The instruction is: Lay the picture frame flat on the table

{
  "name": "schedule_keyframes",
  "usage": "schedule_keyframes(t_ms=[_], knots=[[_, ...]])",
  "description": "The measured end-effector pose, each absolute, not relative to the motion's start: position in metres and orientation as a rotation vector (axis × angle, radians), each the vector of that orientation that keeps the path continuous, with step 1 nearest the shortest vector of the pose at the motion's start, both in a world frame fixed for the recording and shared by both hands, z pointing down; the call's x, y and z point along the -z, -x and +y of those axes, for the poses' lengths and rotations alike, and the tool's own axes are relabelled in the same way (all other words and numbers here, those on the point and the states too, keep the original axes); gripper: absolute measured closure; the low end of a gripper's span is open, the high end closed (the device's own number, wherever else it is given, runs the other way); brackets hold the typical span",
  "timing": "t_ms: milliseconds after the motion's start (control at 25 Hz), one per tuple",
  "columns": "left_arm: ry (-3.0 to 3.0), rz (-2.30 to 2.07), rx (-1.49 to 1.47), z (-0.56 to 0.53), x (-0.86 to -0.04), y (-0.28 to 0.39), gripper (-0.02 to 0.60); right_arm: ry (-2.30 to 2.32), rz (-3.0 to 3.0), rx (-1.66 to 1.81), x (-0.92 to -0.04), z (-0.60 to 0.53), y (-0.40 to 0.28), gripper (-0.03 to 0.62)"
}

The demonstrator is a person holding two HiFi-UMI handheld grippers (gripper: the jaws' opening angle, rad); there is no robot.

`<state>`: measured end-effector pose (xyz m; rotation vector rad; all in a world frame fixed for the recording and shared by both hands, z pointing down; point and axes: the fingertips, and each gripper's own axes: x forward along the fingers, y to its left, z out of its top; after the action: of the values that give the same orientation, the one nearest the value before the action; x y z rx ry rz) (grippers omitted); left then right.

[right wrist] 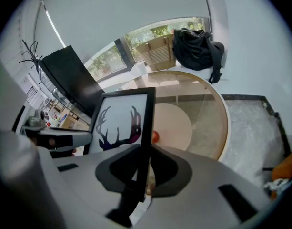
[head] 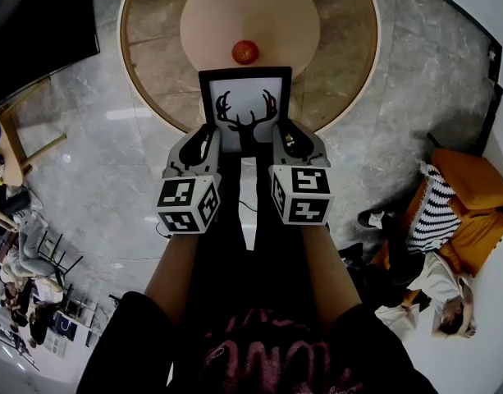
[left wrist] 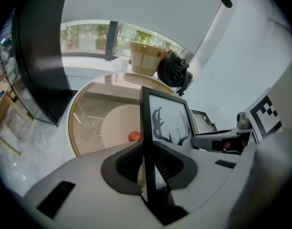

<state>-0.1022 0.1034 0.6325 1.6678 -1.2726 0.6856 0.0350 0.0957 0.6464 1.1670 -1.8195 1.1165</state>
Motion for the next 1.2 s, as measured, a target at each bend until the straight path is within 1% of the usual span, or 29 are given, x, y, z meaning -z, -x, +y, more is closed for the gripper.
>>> schedule_keyframes(t_ms=[1200], knots=[[-1.579, -1.246, -0.701, 0.108, -0.687, 0.107, 0.511, -1.129, -1.746, -1.171, -0.699, 0.1, -0.031, 0.513]])
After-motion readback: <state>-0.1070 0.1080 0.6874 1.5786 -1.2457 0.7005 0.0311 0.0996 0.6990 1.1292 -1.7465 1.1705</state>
